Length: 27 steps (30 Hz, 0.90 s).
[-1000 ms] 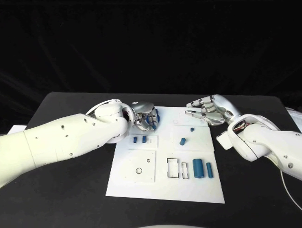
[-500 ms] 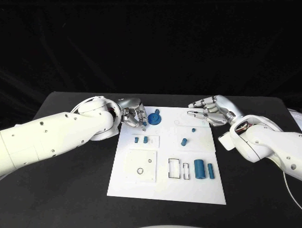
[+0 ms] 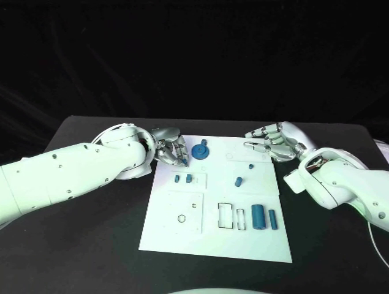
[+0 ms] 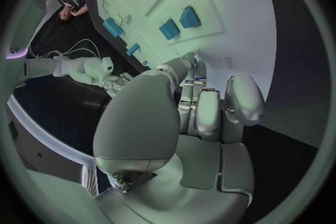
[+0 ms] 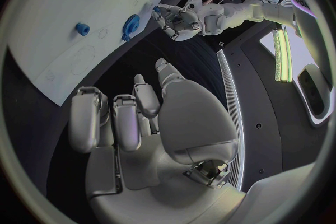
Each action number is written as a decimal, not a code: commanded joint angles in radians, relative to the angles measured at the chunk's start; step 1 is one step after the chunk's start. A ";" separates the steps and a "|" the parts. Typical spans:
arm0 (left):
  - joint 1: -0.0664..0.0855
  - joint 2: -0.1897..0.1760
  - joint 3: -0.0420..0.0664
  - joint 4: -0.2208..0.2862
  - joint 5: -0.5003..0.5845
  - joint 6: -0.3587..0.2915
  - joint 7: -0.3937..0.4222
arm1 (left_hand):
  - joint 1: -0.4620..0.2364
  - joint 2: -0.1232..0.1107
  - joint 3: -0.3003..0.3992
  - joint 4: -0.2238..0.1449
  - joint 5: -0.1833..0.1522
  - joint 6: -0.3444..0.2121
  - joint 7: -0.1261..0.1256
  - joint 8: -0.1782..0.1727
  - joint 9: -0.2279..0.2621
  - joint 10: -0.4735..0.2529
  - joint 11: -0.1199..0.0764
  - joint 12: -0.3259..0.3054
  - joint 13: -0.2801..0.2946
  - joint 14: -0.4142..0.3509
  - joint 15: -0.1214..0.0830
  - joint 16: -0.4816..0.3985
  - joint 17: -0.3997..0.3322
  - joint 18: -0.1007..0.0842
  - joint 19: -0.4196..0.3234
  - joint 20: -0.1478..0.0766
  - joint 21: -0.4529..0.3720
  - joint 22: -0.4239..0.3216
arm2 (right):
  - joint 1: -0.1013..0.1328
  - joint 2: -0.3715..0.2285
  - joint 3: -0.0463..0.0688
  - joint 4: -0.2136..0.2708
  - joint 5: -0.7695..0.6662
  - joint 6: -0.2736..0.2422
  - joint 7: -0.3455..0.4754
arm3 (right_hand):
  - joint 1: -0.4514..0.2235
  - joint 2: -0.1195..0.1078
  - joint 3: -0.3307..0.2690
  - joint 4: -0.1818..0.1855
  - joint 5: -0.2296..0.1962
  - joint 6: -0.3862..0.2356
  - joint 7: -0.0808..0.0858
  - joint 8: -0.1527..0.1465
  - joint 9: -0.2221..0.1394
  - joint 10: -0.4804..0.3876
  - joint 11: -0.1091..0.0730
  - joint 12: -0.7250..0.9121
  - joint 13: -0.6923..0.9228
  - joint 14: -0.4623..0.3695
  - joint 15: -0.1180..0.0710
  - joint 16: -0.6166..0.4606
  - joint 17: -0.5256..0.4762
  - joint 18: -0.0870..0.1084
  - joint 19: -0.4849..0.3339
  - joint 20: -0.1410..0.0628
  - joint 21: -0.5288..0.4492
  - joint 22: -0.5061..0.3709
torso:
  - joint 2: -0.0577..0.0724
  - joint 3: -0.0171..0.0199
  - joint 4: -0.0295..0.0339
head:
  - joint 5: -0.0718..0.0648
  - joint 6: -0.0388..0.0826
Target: Assemble the parts on the task board
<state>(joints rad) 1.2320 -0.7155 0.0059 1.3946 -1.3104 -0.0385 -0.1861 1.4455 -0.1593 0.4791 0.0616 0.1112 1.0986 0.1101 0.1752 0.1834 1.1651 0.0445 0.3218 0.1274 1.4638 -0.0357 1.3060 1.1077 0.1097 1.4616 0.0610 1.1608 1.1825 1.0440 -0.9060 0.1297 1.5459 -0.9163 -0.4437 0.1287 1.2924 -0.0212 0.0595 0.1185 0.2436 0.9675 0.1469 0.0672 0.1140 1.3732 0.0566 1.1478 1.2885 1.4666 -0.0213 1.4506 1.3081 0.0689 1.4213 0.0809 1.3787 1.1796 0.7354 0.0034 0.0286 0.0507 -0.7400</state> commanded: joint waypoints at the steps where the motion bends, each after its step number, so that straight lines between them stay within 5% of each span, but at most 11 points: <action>1: 0.000 0.005 -0.001 -0.001 -0.016 0.024 -0.001 | -0.011 0.002 0.002 0.005 -0.004 0.008 0.001 0.005 0.000 0.007 -0.003 -0.005 0.002 0.031 -0.004 -0.006 -0.001 -0.019 0.009 -0.001 0.005 0.001 | -0.001 0.002 0.000 0.002 -0.003 0.012 0.003 | -0.003 0.009 -0.005 0.004 -0.003 0.005 -0.002 0.003 0.002 -0.006 -0.001 0.000 -0.001 0.065 0.000 -0.003 0.093 0.007 -0.007 0.000 -0.005 0.000 | 0.000 -0.0004 0.0007 | -0.001 -0.001; 27: -0.003 0.036 -0.006 -0.023 -0.051 0.062 -0.041 | -0.013 0.003 0.002 0.005 -0.004 0.009 0.000 0.004 0.000 0.009 -0.004 -0.005 0.002 0.031 -0.004 -0.007 -0.003 -0.018 0.008 -0.001 0.004 0.001 | 0.000 0.006 0.000 0.002 -0.003 0.014 0.005 | -0.004 0.009 -0.005 0.005 -0.002 0.005 -0.002 0.003 0.002 -0.007 -0.001 -0.001 -0.001 0.065 -0.001 -0.004 0.091 0.008 -0.008 0.000 -0.005 -0.001 | -0.001 0.0000 0.0002 | -0.004 -0.008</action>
<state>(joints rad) 1.2307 -0.6804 0.0016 1.3717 -1.3480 -0.0119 -0.2112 1.4416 -0.1554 0.4790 0.0617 0.1102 1.1001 0.1082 0.1764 0.1820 1.1676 0.0420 0.3217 0.1280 1.4638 -0.0357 1.3060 1.1059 0.1097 1.4616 0.0610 1.1607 1.1847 1.0441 -0.9004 0.1297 1.5463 -0.9163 -0.4431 0.1292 1.2924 -0.0212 0.0566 0.1214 0.2436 0.9675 0.1469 0.0672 0.1145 1.3732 0.0566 1.1478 1.2885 1.4666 -0.0213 1.4506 1.3078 0.0689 1.4213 0.0809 1.3787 1.1797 0.7350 0.0031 0.0280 0.0468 -0.7467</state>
